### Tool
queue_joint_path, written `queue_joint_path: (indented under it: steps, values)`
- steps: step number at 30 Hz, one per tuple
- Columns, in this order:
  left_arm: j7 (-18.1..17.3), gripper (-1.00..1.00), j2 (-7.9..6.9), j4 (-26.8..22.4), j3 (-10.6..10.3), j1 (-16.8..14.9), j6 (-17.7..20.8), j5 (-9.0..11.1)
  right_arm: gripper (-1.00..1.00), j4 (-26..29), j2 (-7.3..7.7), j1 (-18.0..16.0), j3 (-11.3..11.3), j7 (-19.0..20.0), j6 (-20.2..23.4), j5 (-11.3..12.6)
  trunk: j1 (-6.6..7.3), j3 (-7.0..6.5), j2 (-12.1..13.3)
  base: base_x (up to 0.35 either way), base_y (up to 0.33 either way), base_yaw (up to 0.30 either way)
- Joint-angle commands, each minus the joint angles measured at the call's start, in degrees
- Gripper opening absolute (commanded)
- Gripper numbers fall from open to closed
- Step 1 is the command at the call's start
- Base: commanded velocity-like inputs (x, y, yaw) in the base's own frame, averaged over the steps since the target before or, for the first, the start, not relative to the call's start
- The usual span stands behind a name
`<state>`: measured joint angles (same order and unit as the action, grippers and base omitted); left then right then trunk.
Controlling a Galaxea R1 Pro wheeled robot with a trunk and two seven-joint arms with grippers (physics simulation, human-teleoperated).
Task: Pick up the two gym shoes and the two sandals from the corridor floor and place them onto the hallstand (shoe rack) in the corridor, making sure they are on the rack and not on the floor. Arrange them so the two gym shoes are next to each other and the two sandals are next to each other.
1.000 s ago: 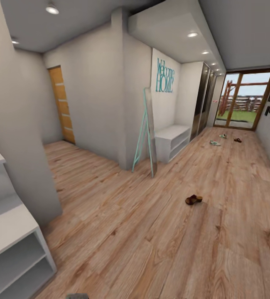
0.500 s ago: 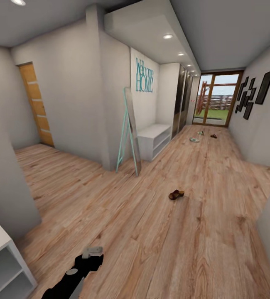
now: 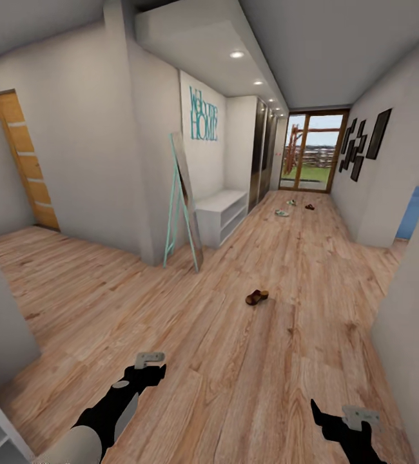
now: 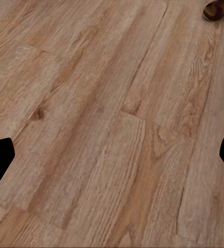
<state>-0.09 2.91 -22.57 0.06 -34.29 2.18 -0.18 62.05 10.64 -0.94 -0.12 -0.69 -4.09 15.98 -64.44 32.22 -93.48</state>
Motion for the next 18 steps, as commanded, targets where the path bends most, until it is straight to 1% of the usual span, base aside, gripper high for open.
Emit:
queue_joint_path:
  steps: [1,3,4,5,7,11,15,16,18]
  values:
    - [-0.01,1.00,-0.02,-0.08,0.01,-0.07,0.22,0.01,1.00,1.61,0.06,-0.03,0.08,-0.08,0.71,0.25,0.00,0.07,-0.03,0.007,0.000,-0.054]
    - [-0.02,1.00,-0.06,-0.08,0.02,-0.16,0.21,0.04,1.00,4.78,0.10,-0.03,0.06,-0.09,2.67,-0.56,0.00,0.09,-0.03,0.045,0.000,-0.039]
    - [-0.07,1.00,-0.29,-0.25,0.02,-0.39,0.21,0.19,1.00,13.43,0.16,-0.09,0.00,-0.09,8.38,-2.94,0.00,0.09,-0.03,0.261,0.000,-0.009]
    - [-0.08,1.00,-0.25,-0.52,0.02,-0.45,0.20,0.18,1.00,15.54,0.16,-0.18,-0.02,-0.09,9.95,-3.47,0.00,0.09,-0.03,0.289,0.000,-0.006]
    - [-0.08,1.00,-0.13,-1.40,-0.06,-0.52,0.23,0.09,1.00,17.77,0.23,-0.64,-0.04,-0.10,12.14,-3.96,0.00,0.09,-0.03,0.306,0.000,-0.004]
    - [-0.09,1.00,0.04,-3.30,-0.12,-0.57,0.34,-0.11,1.00,19.20,0.34,-2.36,-0.05,-0.14,15.21,-4.28,0.00,0.09,-0.03,0.324,0.000,-0.002]
    - [-0.09,1.00,0.22,-5.45,-0.17,-0.59,0.53,-0.20,1.00,19.77,0.44,-5.03,-0.07,-0.17,18.37,-4.52,0.00,0.09,-0.03,0.333,-0.020,-0.001]
    - [-0.12,1.00,0.36,-6.52,-0.21,-0.59,0.66,-0.22,1.00,19.93,0.47,-6.23,-0.13,-0.14,19.59,-4.59,0.00,0.09,-0.03,0.336,-0.054,0.000]
    - [-0.19,1.00,0.56,-7.51,-0.32,-0.60,0.78,-0.24,1.00,20.03,0.57,-7.03,-0.39,-0.13,20.43,-4.64,0.00,0.09,-0.03,0.337,-0.063,0.000]
